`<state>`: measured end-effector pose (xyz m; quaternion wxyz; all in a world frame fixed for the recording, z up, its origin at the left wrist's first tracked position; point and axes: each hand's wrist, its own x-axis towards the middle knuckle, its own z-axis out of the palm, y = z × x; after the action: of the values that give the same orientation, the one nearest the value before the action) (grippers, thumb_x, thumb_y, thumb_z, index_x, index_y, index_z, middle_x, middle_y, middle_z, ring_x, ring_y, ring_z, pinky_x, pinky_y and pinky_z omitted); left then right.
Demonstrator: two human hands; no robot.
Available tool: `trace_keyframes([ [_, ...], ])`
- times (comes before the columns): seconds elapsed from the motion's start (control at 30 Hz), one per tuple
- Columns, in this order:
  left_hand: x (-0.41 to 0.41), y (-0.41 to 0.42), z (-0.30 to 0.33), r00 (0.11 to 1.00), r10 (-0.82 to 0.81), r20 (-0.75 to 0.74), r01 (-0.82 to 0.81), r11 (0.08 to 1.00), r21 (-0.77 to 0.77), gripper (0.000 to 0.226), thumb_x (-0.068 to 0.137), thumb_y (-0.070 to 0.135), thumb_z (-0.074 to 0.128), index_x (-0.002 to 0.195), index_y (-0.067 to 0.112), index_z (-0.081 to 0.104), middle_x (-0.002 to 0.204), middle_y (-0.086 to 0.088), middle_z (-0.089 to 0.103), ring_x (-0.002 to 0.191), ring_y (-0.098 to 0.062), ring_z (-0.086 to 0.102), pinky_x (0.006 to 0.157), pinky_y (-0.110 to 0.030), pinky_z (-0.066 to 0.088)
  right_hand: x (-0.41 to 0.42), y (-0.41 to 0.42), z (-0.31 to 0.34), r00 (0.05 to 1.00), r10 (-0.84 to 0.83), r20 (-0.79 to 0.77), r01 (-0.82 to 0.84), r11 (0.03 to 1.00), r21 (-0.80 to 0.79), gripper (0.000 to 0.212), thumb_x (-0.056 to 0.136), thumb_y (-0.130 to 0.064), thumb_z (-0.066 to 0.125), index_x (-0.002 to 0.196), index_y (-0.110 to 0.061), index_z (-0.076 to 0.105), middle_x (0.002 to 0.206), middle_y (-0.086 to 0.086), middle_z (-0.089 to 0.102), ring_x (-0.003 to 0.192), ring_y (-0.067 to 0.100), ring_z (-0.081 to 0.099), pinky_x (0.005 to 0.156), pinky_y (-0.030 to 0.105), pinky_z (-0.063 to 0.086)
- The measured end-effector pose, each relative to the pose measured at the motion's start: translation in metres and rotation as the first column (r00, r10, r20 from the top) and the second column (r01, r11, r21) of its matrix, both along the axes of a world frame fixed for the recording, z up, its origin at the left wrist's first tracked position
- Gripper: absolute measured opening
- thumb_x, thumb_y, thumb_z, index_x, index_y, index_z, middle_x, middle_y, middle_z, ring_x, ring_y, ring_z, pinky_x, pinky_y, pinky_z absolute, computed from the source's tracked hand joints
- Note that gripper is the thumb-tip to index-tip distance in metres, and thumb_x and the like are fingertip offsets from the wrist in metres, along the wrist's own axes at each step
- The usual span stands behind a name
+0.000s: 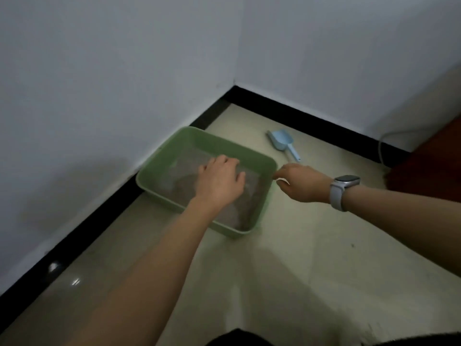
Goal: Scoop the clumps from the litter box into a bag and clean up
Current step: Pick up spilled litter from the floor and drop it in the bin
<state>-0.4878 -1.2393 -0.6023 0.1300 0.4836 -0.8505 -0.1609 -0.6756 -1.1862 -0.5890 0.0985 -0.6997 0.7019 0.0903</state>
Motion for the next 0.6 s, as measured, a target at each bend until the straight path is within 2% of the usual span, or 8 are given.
trace_keyframes([
  [0.1,-0.051,0.016,-0.004,0.987,-0.158,0.023,0.158,0.987,-0.01,0.039,0.095,0.031,0.042,0.13,0.016,0.049,0.131,-0.007,0.048,0.121,-0.025,0.043,0.098,-0.041,0.033,-0.043,0.027,-0.015,0.994,-0.106,0.027,0.105,0.994,0.03,0.036,0.097,-0.021,0.033,0.128,-0.017,0.051,0.129,0.009,0.051,0.117,0.027,0.048,0.096,0.038,0.041],
  [0.23,-0.105,0.031,-0.027,0.949,-0.276,0.155,0.273,0.961,0.041,0.039,0.096,0.028,0.039,0.132,0.015,0.046,0.132,-0.009,0.046,0.12,-0.027,0.044,0.097,-0.041,0.036,-0.083,0.056,-0.06,0.991,-0.115,0.065,0.109,0.99,0.086,0.037,0.097,-0.021,0.033,0.129,-0.016,0.05,0.131,0.008,0.05,0.117,0.026,0.049,0.096,0.037,0.041],
  [0.3,-0.128,0.039,-0.038,0.904,-0.345,0.251,0.331,0.939,0.097,0.039,0.097,0.027,0.037,0.134,0.014,0.043,0.134,-0.01,0.043,0.122,-0.028,0.042,0.098,-0.041,0.037,-0.099,0.071,-0.083,0.985,-0.13,0.109,0.117,0.986,0.117,0.037,0.097,-0.021,0.033,0.13,-0.016,0.049,0.133,0.007,0.049,0.119,0.025,0.048,0.098,0.036,0.04],
  [0.4,-0.155,0.053,-0.064,0.793,-0.427,0.434,0.408,0.902,0.141,0.039,0.097,0.026,0.036,0.133,0.011,0.042,0.133,-0.012,0.042,0.121,-0.03,0.042,0.096,-0.043,0.04,-0.12,0.09,-0.12,0.973,-0.149,0.179,0.127,0.984,0.128,0.038,0.097,-0.02,0.032,0.132,-0.015,0.047,0.133,0.009,0.049,0.12,0.026,0.047,0.099,0.036,0.039],
  [0.47,-0.166,0.071,-0.093,0.748,-0.466,0.473,0.416,0.884,0.215,0.04,0.097,0.026,0.037,0.134,0.01,0.041,0.134,-0.013,0.041,0.121,-0.031,0.042,0.097,-0.044,0.04,-0.129,0.11,-0.15,0.957,-0.177,0.231,0.149,0.979,0.137,0.038,0.097,-0.017,0.034,0.133,-0.013,0.046,0.134,0.011,0.047,0.122,0.027,0.044,0.099,0.035,0.037],
  [0.53,-0.169,0.095,-0.129,0.808,-0.442,0.39,0.337,0.889,0.311,0.043,0.097,0.027,0.038,0.137,0.012,0.038,0.138,-0.012,0.038,0.125,-0.031,0.038,0.1,-0.044,0.037,-0.13,0.135,-0.185,0.929,-0.218,0.3,0.19,0.974,0.123,0.038,0.095,-0.014,0.038,0.132,-0.009,0.046,0.135,0.014,0.046,0.124,0.03,0.041,0.102,0.035,0.034],
  [0.6,-0.162,0.124,-0.167,0.903,-0.31,0.298,0.182,0.903,0.388,0.048,0.096,0.029,0.039,0.142,0.016,0.03,0.147,-0.009,0.028,0.133,-0.028,0.028,0.106,-0.042,0.031,-0.124,0.164,-0.219,0.92,-0.225,0.321,0.232,0.973,0.016,0.038,0.09,-0.01,0.042,0.127,-0.003,0.05,0.13,0.022,0.049,0.121,0.038,0.046,0.104,0.042,0.036],
])
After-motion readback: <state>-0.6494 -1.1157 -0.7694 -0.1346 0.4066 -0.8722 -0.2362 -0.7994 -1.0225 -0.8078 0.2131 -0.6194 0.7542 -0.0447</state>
